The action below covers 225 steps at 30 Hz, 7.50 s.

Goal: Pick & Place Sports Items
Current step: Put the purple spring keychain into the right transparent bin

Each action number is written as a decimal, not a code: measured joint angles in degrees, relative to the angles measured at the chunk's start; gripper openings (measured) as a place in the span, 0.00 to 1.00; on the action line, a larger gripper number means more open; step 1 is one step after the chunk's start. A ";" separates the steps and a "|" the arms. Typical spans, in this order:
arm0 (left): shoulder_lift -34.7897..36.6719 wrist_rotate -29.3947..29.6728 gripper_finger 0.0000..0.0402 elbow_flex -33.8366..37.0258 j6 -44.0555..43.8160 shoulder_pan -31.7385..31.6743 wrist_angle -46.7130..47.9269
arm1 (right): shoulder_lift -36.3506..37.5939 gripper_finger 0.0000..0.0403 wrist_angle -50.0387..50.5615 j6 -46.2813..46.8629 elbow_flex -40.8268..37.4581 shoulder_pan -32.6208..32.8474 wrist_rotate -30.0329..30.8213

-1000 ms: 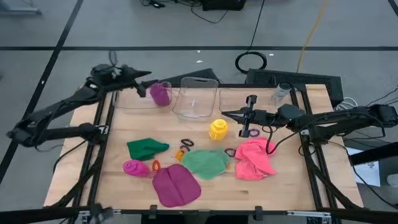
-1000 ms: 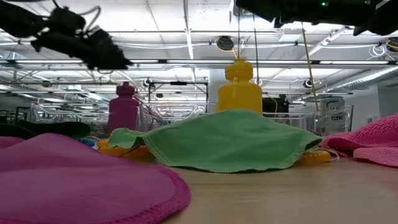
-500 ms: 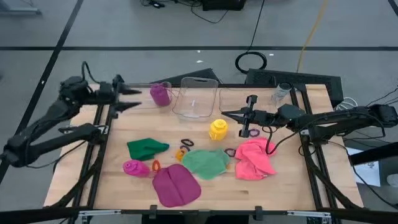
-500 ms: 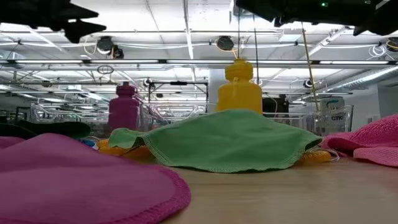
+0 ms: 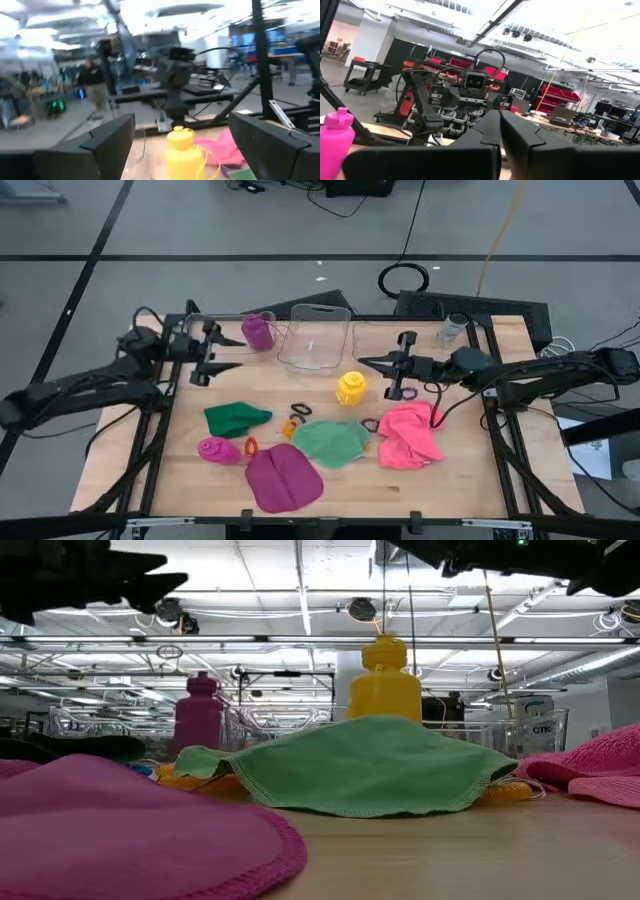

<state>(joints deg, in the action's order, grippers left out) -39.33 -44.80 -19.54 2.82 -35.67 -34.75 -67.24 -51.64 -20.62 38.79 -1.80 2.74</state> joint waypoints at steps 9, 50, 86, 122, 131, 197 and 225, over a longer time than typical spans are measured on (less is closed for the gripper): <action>-8.23 -0.20 0.67 0.49 -0.87 7.38 -9.12 | 0.00 0.00 0.20 4.91 0.00 0.00 -0.04; -14.14 4.41 0.67 -8.16 8.67 11.44 6.26 | 0.72 0.07 90.91 39.47 15.91 13.70 26.76; -14.12 4.42 0.67 -8.16 9.11 11.44 6.21 | -12.32 0.59 85.90 40.94 6.95 3.12 10.99; -14.12 4.46 0.67 -8.19 8.95 11.43 6.71 | -18.51 0.04 87.03 39.85 6.91 0.59 7.45; -14.12 4.51 0.67 -8.19 9.02 11.43 6.71 | -18.45 0.00 87.01 35.49 6.91 0.63 7.43; -14.12 7.50 0.67 -8.19 11.73 11.42 6.65 | -2.72 0.00 64.96 21.50 6.99 -25.59 15.08; -14.14 7.50 0.67 -8.19 11.55 11.42 8.48 | -7.91 0.00 68.61 20.46 6.99 -26.10 12.76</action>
<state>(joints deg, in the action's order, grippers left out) -53.47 -37.30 -27.73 14.37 -24.25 -26.26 -75.16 16.98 -0.16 45.78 -27.90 15.51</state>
